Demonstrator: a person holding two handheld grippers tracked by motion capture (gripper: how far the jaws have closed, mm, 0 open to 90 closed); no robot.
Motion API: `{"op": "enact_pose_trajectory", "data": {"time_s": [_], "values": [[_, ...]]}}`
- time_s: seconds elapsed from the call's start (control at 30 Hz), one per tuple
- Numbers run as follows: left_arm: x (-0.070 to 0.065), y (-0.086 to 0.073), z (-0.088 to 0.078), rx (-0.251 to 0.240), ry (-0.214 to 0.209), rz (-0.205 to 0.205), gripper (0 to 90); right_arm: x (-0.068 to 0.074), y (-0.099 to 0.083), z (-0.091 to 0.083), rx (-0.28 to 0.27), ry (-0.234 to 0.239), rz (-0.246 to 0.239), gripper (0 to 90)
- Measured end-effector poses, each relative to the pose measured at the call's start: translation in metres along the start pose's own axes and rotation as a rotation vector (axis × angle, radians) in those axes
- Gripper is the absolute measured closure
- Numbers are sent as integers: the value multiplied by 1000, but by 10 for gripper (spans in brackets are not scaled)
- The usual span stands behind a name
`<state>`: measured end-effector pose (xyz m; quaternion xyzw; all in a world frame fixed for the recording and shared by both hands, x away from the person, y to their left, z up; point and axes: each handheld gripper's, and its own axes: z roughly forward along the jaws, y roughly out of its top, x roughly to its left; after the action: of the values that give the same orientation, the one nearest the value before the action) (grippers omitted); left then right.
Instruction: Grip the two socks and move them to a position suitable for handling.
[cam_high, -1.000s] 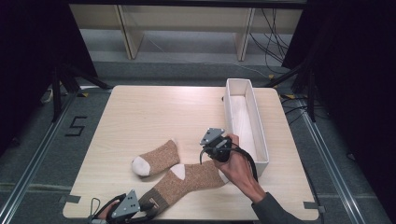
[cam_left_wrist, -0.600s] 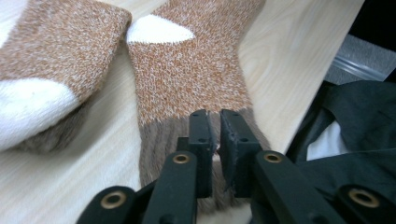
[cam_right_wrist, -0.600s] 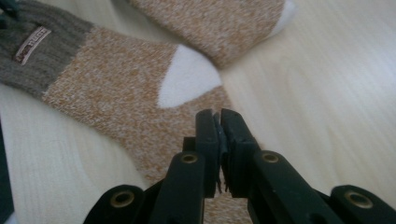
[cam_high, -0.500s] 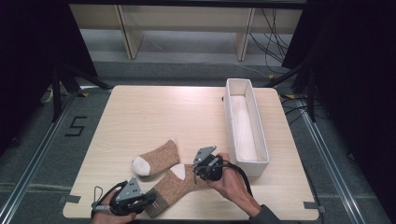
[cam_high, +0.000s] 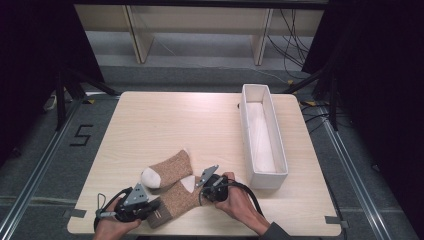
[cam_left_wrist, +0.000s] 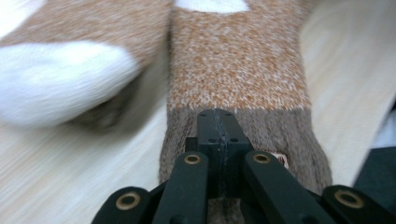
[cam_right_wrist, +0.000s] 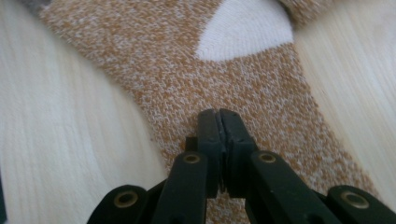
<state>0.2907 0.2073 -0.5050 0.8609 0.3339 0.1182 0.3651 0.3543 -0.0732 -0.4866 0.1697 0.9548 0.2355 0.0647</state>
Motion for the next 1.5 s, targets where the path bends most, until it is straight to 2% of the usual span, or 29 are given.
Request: {"op": "enact_pose_trajectory", "data": {"time_s": [0.03,0.13,0.2,0.33,0.37,0.4,0.43,0.47,0.5,0.53,0.57,0.6,0.67,0.73,0.77,0.83,0.87,0.9,0.93,1.0,1.03,1.17,1.2,1.27,1.3,1.33,1.4,1.5], "values": [[6,-2,-3,11,17,0,891,2,6,4,-7,6,-11,880],[10,-4,-6,20,34,1,891,3,9,6,-5,6,-6,880],[11,-5,-7,9,34,-8,888,2,13,8,-11,14,-12,879],[14,-4,-14,-23,44,-36,792,-1,15,3,-49,28,16,844],[19,-4,-20,-67,76,-67,762,-1,19,-3,-87,21,18,841],[19,-4,-20,-67,76,-67,756,-1,19,-3,-87,21,18,841],[25,-4,-24,-80,113,-76,739,-2,27,-8,-132,19,5,834],[27,-4,-25,-86,130,-75,728,-2,31,-10,-146,21,2,830],[27,-4,-25,-86,130,-75,718,0,35,-11,-160,27,19,826],[29,-6,-27,-85,121,-96,696,0,40,-11,-190,38,-2,825],[29,-6,-27,-85,121,-96,676,0,40,-11,-190,38,-2,825],[29,-6,-27,-89,119,-112,676,1,43,-10,-201,46,-6,820],[30,-7,-26,-91,133,-121,623,3,55,-4,-214,64,-27,793],[31,-7,-27,-93,134,-127,601,3,59,-2,-224,73,-29,788],[32,-7,-27,-97,136,-129,584,5,62,0,-241,77,-11,787],[36,-8,-31,-101,144,-155,543,5,69,6,-246,71,-25,761],[36,-8,-31,-101,144,-155,536,5,69,6,-246,71,-25,761],[36,-10,-31,-129,157,-186,528,5,73,10,-256,76,-19,755],[38,-11,-33,-94,154,-173,523,4,75,12,-257,77,-37,746],[38,-11,-32,-98,157,-181,521,4,77,15,-254,81,-50,737],[38,-12,-32,-94,155,-184,519,5,79,17,-254,78,-35,724],[38,-11,-32,-95,157,-184,516,7,85,25,-246,79,-44,685],[38,-12,-32,-94,158,-187,512,8,87,27,-240,73,-30,667],[38,-13,-31,-94,171,-191,505,9,91,31,-249,71,-32,665],[38,-15,-31,-103,174,-187,500,11,94,33,-245,77,-42,662],[39,-14,-32,-88,170,-199,500,11,94,33,-245,77,-42,662],[40,-15,-33,-95,179,-214,492,14,100,35,-245,61,-66,639],[40,-16,-33,-94,186,-215,485,14,105,37,-234,57,-65,628]]}}
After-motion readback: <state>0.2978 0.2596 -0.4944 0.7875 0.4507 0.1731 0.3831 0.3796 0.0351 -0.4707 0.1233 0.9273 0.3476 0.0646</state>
